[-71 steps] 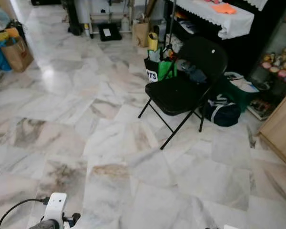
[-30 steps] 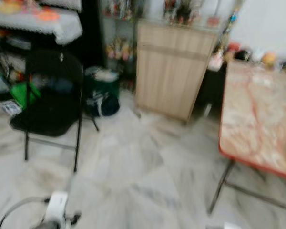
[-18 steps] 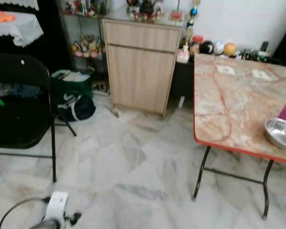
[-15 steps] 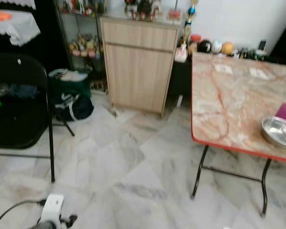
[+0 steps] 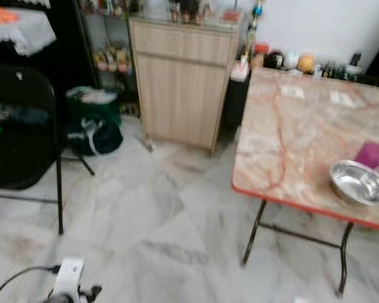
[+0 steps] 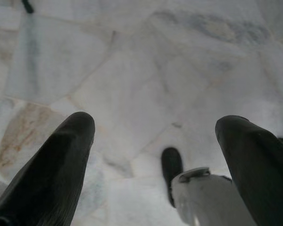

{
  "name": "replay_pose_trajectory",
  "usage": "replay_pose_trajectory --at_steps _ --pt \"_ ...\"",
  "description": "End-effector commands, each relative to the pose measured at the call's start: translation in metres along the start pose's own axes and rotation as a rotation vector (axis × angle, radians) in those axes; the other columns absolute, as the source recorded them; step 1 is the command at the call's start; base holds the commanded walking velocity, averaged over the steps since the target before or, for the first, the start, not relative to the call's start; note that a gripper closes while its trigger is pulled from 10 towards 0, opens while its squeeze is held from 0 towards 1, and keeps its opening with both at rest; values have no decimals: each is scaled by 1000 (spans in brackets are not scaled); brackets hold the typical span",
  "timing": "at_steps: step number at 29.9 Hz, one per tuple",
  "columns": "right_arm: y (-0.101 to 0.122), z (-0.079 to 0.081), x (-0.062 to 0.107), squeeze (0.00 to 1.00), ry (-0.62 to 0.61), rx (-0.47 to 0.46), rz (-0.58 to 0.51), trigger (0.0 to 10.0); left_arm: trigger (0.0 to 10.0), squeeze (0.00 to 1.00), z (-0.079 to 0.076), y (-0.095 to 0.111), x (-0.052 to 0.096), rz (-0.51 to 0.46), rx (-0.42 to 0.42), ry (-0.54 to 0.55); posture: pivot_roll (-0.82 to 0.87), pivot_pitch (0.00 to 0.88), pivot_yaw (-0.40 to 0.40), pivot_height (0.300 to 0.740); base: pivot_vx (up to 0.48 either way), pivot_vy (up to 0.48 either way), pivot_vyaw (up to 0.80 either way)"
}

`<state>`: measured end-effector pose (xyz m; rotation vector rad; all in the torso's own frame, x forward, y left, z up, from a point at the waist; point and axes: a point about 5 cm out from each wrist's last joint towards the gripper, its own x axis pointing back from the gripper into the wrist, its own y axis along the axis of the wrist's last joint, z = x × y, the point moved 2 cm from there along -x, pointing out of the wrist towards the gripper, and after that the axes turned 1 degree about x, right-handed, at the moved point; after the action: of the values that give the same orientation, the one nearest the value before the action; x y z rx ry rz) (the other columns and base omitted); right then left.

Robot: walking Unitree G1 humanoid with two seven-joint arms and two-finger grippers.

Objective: Setting the table

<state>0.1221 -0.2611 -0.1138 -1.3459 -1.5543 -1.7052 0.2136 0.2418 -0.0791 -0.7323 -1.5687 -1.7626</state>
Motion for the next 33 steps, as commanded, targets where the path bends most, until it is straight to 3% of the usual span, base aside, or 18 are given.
replay_pose_trajectory --at_steps 1,8,9,11,33 --pt "57 78 0 0 312 41 -155 10000 10000 0 -36 -22 4 -4 -22 -68 124 67 -157 740 0 -480 0" --pt "57 77 0 0 315 45 -154 10000 10000 0 -38 -23 3 3 -11 -71 122 57 -162 740 0 -137 0" --pt "57 78 0 35 319 42 -157 10000 10000 0 -39 -23 3 2 -12 -72 122 57 -162 740 0 0 0" --pt "58 78 1 1000 321 43 -163 10000 10000 0 -39 -23 3 2 -12 -74 121 55 -163 740 0 0 0" --pt "58 76 0 1000 318 65 -159 10000 10000 0 -43 -23 3 3 -9 -87 120 42 -169 740 0 0 0"
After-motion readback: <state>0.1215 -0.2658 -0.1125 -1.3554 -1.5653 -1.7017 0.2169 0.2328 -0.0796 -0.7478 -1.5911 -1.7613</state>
